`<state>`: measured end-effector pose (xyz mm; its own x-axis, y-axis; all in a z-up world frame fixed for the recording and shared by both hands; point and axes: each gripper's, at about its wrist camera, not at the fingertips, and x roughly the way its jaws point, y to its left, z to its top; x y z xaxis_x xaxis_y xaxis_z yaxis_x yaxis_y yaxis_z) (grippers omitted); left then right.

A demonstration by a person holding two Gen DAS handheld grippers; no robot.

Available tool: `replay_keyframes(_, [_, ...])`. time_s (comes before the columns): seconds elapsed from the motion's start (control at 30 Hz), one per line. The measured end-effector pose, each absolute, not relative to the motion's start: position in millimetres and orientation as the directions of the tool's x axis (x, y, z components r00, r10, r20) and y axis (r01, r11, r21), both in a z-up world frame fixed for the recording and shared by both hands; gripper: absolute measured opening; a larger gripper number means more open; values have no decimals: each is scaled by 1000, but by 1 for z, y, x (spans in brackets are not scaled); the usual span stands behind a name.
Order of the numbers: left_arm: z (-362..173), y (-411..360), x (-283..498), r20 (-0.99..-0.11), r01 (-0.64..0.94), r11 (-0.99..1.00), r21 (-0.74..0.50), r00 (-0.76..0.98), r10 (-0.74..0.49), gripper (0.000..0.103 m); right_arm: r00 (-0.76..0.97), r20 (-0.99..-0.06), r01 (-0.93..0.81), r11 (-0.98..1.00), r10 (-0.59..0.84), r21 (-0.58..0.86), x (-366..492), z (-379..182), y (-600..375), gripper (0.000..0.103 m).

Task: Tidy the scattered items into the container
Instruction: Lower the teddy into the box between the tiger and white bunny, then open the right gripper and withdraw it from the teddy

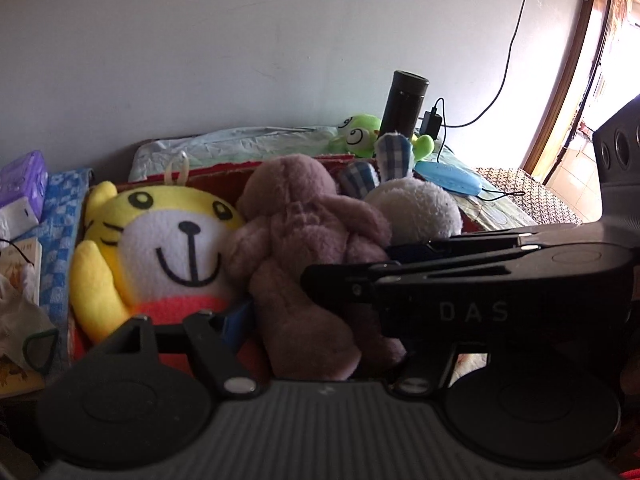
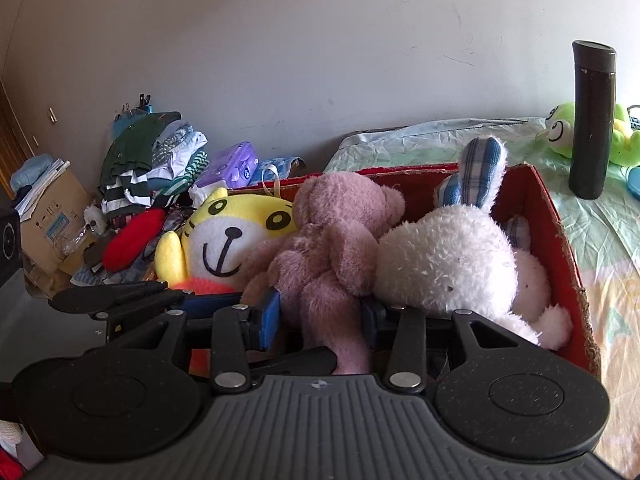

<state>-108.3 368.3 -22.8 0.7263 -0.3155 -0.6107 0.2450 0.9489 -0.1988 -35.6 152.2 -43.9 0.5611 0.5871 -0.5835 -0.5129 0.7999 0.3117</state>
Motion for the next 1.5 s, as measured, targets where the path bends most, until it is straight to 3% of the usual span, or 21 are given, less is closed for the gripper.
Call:
replay_keyframes(0.3, [-27,364,-108,-631,280,937,-210,693,-348,81,555,-578,-470,799,598,375,-38,-43,147,50])
replay_keyframes(0.47, [-13,366,-118,-625,295,940,-169,706,-334,84,606,-513,-446,793,608,414,-54,-28,124,50])
replay_keyframes(0.53, [-6,366,-124,-614,298,944,-140,722,-319,90,632,-481,-443,793,607,418,-64,-22,116,50])
replay_keyframes(0.63, [4,366,-133,-598,296,949,-111,742,-302,93,667,-445,-443,798,598,409,-76,-12,106,51])
replay_keyframes(0.77, [12,368,-145,-581,270,959,-90,767,-271,95,708,-439,-381,823,553,422,-83,-7,95,51])
replay_keyframes(0.97, [21,369,-156,-570,209,977,-47,798,-198,96,745,-467,-259,852,476,456,-94,-8,83,53])
replay_keyframes(1.3, [35,371,-180,-535,120,992,-42,836,-124,101,741,-573,-129,913,349,388,-127,-24,76,61])
replay_keyframes(1.5, [25,364,-185,-617,103,990,-98,774,-142,101,677,-688,-69,953,261,294,-124,-46,78,63])
